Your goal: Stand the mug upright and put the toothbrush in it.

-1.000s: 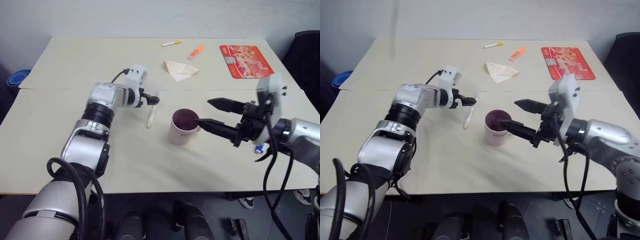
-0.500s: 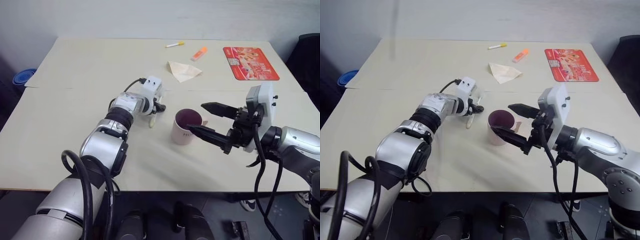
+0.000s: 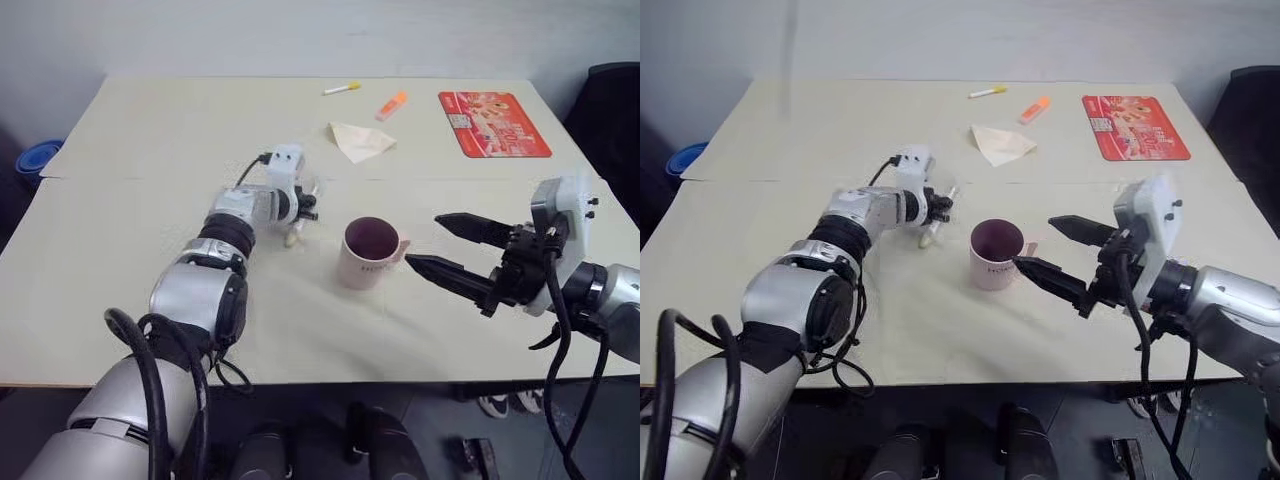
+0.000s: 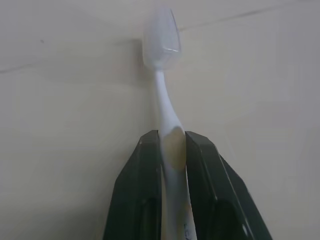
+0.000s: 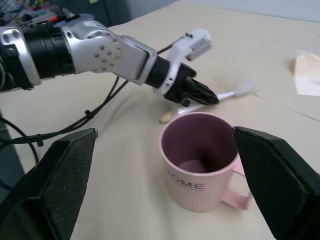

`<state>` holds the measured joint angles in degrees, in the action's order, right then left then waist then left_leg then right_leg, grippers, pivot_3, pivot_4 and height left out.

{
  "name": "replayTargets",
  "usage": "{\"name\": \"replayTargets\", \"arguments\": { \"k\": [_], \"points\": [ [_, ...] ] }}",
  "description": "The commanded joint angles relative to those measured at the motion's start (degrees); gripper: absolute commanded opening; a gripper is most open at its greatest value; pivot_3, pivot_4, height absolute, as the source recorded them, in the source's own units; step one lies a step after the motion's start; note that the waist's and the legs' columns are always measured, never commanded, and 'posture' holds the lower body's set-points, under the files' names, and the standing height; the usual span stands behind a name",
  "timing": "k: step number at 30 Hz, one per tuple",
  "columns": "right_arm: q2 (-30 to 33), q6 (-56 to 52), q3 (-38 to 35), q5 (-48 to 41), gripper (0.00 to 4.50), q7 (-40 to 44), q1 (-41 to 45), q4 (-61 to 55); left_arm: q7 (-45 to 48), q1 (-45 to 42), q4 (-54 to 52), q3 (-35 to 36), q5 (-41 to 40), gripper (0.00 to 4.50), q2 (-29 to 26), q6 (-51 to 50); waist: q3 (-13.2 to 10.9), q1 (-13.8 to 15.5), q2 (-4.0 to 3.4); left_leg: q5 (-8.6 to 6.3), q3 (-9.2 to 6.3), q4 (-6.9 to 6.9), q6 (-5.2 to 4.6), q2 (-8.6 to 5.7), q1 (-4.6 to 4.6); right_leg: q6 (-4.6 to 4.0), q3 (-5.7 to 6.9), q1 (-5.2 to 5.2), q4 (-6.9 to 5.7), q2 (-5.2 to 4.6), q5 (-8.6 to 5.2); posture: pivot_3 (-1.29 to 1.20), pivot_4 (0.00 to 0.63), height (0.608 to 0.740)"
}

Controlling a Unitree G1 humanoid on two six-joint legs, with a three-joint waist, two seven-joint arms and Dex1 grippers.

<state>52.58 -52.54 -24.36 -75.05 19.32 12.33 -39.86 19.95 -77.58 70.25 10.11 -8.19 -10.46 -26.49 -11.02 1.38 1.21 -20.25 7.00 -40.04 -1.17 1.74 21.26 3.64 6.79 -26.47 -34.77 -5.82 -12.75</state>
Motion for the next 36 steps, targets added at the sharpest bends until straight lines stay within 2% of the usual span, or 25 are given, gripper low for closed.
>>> {"name": "replayTargets", "arguments": {
  "k": [1, 2, 7, 9, 12, 15, 20, 27, 28, 33, 36],
  "points": [
    [1.84, 0.82, -4.23, -1.12, 4.5, -0.49, -1.59, -0.28, 8.96, -0.15, -16.61, 6.32, -9.4, 0.4, -1.96, 5.24, -0.03, 0.03, 0.05, 0.01, 0.0, -0.01, 0.01, 0.02, 0.05, 0.0, 0.01, -0.05, -0.01, 0.0, 0.0, 0.0, 0.15, 0.74],
    [2.16, 0.82, -4.59, -0.9, 4.5, -0.31, -2.1, -0.44, 10.76, 1.21, -20.58, 6.63, -11.09, 0.4, -1.72, 3.57, -0.03, 0.02, 0.06, 0.0, 0.01, -0.01, 0.02, 0.02, 0.06, 0.0, 0.0, -0.05, 0.0, -0.01, 0.0, 0.0, 0.15, 0.74],
    [2.66, 0.69, -5.31, -1.27, 4.5, -1.43, -3.88, -0.14, 19.2, 15.34, -54.66, 2.82, -24.33, 0.4, 0.46, -10.31, 0.0, 0.01, 0.0, -0.02, 0.09, -0.02, 0.03, 0.0, -0.11, 0.01, -0.12, 0.1, 0.03, 0.0, 0.0, 0.0, 0.15, 0.74],
    [2.86, 0.68, -5.25, -1.38, 4.5, -1.58, -4.12, -0.02, 19.9, 19.41, -63.0, 0.36, -27.09, 0.4, 0.71, -14.21, 0.0, 0.21, 0.0, -0.01, 0.07, -0.13, 0.03, 0.0, -0.13, 0.01, -0.2, 0.12, -0.06, 0.03, 0.01, 0.0, 0.15, 0.74],
    [3.18, 0.64, -5.21, -1.56, 4.5, -2.0, -3.97, 0.62, 20.99, 24.7, -70.25, -4.15, -27.16, 0.4, 1.07, -14.62, 0.0, 0.24, 0.0, 0.03, 0.0, -0.28, 0.02, -0.03, -0.07, 0.05, -0.33, 0.13, -0.14, 0.04, 0.03, 0.0, 0.15, 0.74],
    [3.43, 0.64, -5.08, -1.99, 4.5, -2.72, -3.31, 1.76, 20.25, 27.34, -71.18, -6.88, -25.54, 0.4, 2.79, -12.07, 0.0, 0.24, 0.0, 0.02, 0.0, -0.28, 0.02, -0.03, -0.1, 0.05, -0.5, 0.16, -0.13, 0.06, 0.04, 0.0, 0.15, 0.74],
    [4.21, 0.22, -4.95, -2.19, 4.5, -3.04, -3.24, 2.35, 18.34, 27.13, -66.9, -9.65, -22.71, 0.4, 8.09, -5.52, 0.0, 0.37, 0.01, 0.01, -0.02, -0.28, -0.01, -0.06, -0.08, 0.05, -0.5, 0.18, -0.06, 0.07, 0.04, 0.0, 0.15, 0.74],
    [4.68, 0.04, -3.92, -4.4, 4.5, -4.91, -1.62, 2.98, 18.94, 28.97, -63.45, -10.1, -21.87, 0.4, 10.24, -0.22, 0.0, 0.15, 0.0, 0.0, -0.02, -0.19, -0.02, -0.02, -0.09, 0.05, -0.49, 0.16, 0.02, 0.13, 0.04, 0.0, 0.15, 0.74],
    [4.81, -0.07, -3.89, -4.94, 4.5, -5.19, -1.26, 3.18, 19.71, 29.4, -63.29, -10.11, -22.06, 1.06, 10.29, 0.59, 0.0, 0.16, 0.01, 0.0, -0.01, -0.19, -0.03, -0.02, -0.09, 0.05, -0.48, 0.16, 0.02, 0.13, 0.04, 0.0, 0.15, 0.74],
    [5.59, -0.38, -3.64, -6.58, 4.5, -5.68, -0.47, 3.72, 19.99, 32.81, -65.07, -9.77, -22.35, 2.57, 10.36, 3.02, 0.0, 0.19, 0.01, -0.02, -0.02, -0.19, -0.06, -0.01, -0.07, 0.05, -0.48, 0.16, 0.05, 0.12, 0.04, 0.0, 0.15, 0.74],
    [6.0, -0.37, -3.0, -6.62, 4.5, -5.27, -0.13, 3.99, 19.49, 35.97, -69.57, -9.31, -22.47, 3.46, 7.23, 1.55, 0.0, 0.19, 0.01, -0.02, -0.03, -0.2, -0.07, 0.0, -0.06, 0.05, -0.49, 0.17, 0.05, 0.11, 0.05, 0.0, 0.15, 0.74]
  ]
}}
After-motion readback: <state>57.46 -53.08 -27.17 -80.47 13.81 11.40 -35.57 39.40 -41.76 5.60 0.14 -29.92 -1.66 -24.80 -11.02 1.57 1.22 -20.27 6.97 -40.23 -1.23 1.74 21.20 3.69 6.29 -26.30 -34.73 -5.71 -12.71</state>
